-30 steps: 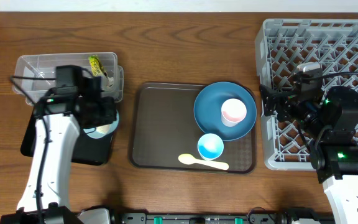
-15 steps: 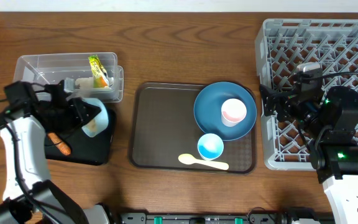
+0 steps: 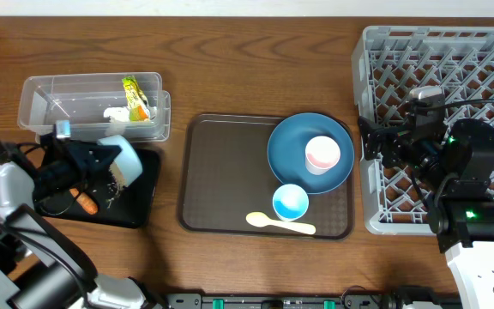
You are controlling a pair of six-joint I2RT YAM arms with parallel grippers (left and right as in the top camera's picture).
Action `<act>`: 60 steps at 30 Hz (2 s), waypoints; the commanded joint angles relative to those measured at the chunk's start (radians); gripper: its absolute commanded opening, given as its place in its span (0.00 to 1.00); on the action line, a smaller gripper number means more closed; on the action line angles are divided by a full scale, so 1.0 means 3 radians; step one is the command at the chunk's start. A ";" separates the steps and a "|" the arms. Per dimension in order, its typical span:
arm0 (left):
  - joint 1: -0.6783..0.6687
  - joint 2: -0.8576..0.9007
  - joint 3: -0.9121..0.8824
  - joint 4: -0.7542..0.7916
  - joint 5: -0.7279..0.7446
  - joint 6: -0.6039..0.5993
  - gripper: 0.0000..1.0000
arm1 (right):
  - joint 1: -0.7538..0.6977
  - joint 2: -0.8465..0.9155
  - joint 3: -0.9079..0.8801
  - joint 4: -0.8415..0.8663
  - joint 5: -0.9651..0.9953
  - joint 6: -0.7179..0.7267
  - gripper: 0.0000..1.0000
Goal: Sort waste into correct bins and load items into the dishwasher rack
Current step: 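Tip the bowl over the black tray to pour out the rice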
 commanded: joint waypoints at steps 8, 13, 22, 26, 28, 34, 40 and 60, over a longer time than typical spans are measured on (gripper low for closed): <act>0.0287 0.0167 -0.0022 -0.0097 0.0903 0.0118 0.06 | 0.0053 -0.0031 0.0084 0.0011 -0.0014 0.0009 0.96; 0.0303 0.0167 -0.0022 -0.0163 0.1136 0.0056 0.06 | 0.0053 -0.0031 0.0084 0.0018 -0.0014 0.0009 0.96; 0.0352 0.0167 -0.0022 -0.0338 0.1136 0.0056 0.06 | 0.0053 -0.0031 0.0084 0.0009 -0.0014 0.0009 0.96; 0.0403 0.0167 -0.0022 -0.0402 0.1136 0.0055 0.06 | 0.0053 -0.0031 0.0084 0.0009 -0.0014 0.0009 0.96; 0.0430 0.0167 -0.0022 -0.0484 0.1136 0.0033 0.06 | 0.0053 -0.0031 0.0084 0.0009 -0.0014 0.0009 0.96; 0.0493 0.0167 -0.0022 -0.0538 0.1104 0.0032 0.06 | 0.0053 -0.0031 0.0084 0.0010 -0.0014 0.0010 0.96; 0.0502 0.0167 -0.0022 -0.0507 0.0799 0.0031 0.06 | 0.0053 -0.0031 0.0084 0.0013 -0.0014 0.0009 0.96; 0.0526 0.0168 -0.0014 -0.0156 0.0724 -0.0356 0.06 | 0.0053 -0.0032 0.0084 0.0039 -0.0015 0.0009 0.96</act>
